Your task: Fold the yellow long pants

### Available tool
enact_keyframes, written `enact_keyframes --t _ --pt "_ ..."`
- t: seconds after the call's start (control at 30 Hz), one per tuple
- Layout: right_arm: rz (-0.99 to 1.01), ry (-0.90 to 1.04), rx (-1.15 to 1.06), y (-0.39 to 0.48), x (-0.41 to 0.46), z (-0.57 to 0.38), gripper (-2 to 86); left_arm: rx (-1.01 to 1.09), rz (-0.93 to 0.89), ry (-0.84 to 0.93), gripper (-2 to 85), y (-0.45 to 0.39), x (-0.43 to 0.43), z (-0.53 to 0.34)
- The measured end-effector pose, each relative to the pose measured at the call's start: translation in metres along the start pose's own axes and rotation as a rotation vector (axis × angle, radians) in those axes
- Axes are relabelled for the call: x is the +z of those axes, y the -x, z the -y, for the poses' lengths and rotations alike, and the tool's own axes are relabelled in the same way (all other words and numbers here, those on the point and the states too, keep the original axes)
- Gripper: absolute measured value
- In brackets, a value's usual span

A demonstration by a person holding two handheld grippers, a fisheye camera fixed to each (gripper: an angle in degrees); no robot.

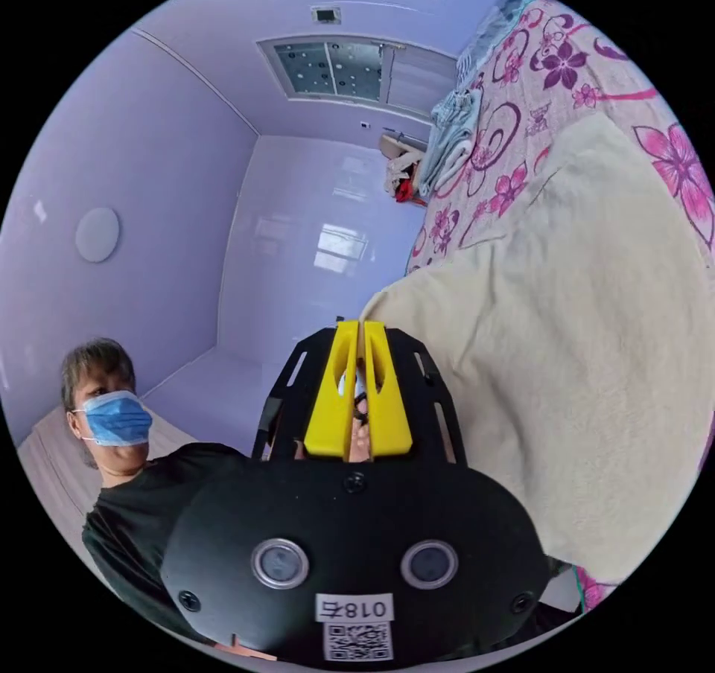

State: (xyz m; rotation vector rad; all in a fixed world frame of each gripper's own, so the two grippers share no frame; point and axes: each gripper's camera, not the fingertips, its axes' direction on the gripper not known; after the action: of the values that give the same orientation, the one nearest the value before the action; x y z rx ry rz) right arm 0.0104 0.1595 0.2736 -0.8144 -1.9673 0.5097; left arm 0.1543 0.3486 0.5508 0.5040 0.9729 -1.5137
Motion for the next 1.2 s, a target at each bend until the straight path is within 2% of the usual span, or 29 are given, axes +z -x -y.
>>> enact_keyframes --t 0.1,0.23,0.4,0.5,0.57,0.7,0.8,0.9,1.03,1.13,1.2 --pt "0.035 -0.153 -0.04 0.016 -0.054 0.034 -0.2 0.044 -0.128 -0.05 4.6 -0.003 -0.002 0.052" --pt "-0.034 -0.355 -0.112 0.048 -0.133 0.105 0.1 0.131 -0.188 -0.091 4.5 -0.012 0.002 0.144" --pt "-0.169 -0.534 -0.257 0.102 -0.221 0.133 0.2 0.388 -0.305 -0.076 4.5 -0.041 -0.039 0.25" --pt "-0.275 -0.569 -0.303 0.11 -0.26 0.113 0.3 0.47 -0.239 0.031 4.6 -0.011 -0.066 0.282" --pt "-0.341 -0.588 -0.21 0.074 -0.272 0.09 0.4 0.415 -0.105 0.106 4.6 0.035 -0.067 0.299" --pt "-0.404 -0.64 0.053 -0.024 -0.264 0.054 0.4 0.108 0.07 0.188 4.5 0.166 -0.041 0.317" --pt "-0.451 -0.675 0.225 -0.08 -0.245 0.031 0.4 -0.022 0.122 0.177 4.4 0.216 -0.034 0.318" --pt "-0.385 -0.745 0.218 -0.084 -0.235 0.021 0.4 0.029 0.062 0.146 4.5 0.219 -0.048 0.333" --pt "-0.359 -0.657 0.121 -0.052 -0.203 0.038 0.6 0.169 0.072 0.122 4.6 0.197 -0.087 0.358" --pt "-0.357 -0.531 0.087 -0.04 -0.16 0.047 1.0 0.185 0.15 0.033 4.8 0.202 -0.152 0.369" --pt "-0.375 -0.448 0.103 -0.046 -0.13 0.048 1.5 0.105 0.306 -0.03 5.5 0.228 -0.201 0.366"
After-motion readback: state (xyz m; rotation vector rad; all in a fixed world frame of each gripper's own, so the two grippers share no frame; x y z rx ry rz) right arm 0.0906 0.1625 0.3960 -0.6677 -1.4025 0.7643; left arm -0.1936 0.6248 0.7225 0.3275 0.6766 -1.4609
